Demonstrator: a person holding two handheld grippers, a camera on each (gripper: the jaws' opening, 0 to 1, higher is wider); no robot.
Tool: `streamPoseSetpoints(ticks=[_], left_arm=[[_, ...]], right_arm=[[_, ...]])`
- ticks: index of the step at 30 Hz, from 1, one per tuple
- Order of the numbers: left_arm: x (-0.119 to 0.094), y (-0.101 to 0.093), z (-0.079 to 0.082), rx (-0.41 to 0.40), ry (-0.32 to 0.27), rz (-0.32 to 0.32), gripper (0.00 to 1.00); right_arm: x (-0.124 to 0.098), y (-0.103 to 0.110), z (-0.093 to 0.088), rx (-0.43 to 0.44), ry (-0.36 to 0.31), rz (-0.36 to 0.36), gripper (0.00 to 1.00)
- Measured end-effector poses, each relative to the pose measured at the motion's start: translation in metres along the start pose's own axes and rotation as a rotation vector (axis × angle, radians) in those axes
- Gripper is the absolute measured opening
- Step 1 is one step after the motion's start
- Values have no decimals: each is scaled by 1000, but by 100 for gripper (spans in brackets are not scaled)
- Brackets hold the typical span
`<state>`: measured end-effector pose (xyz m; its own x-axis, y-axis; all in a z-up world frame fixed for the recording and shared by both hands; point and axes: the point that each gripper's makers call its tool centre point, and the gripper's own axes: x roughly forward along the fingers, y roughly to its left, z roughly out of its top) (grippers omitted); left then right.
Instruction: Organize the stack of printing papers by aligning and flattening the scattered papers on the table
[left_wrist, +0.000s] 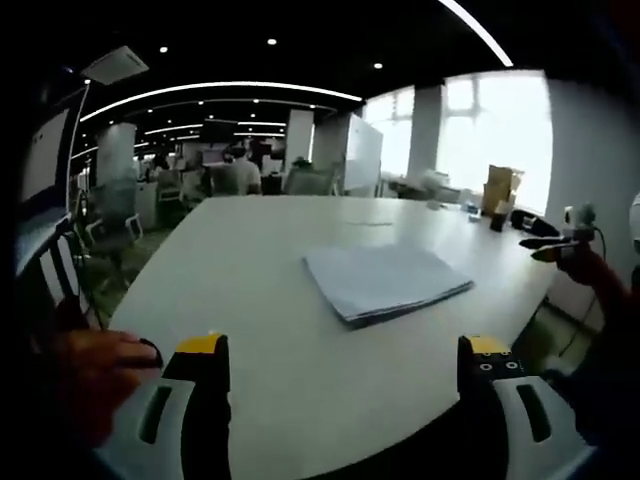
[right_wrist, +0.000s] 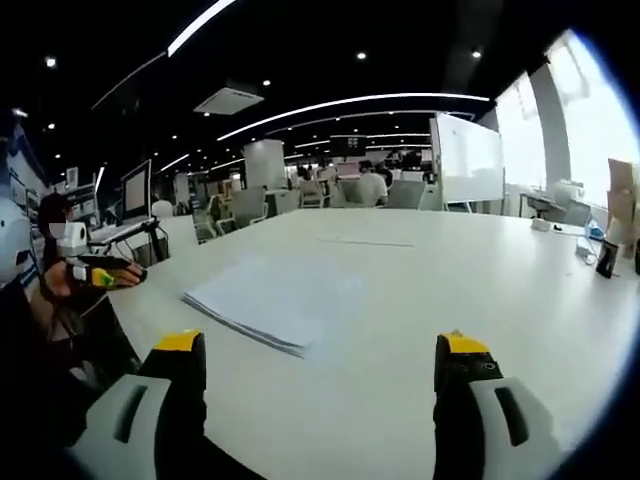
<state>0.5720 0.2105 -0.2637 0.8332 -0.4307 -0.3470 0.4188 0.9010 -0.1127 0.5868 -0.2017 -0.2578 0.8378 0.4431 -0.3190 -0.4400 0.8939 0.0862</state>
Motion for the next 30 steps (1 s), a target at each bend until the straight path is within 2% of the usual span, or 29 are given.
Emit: streamPoseSetpoints(ticks=[5, 18, 30], left_arm=[[-5, -7, -4, 47, 47, -8, 97], [-12, -6, 3, 45, 30, 4, 97], [-14, -7, 3, 38, 30, 5, 97]], right_arm=[[-1, 6, -4, 7, 30, 24, 90], [-5, 6, -8, -18, 64, 21, 90], [-4, 8, -8, -20, 64, 26, 90]])
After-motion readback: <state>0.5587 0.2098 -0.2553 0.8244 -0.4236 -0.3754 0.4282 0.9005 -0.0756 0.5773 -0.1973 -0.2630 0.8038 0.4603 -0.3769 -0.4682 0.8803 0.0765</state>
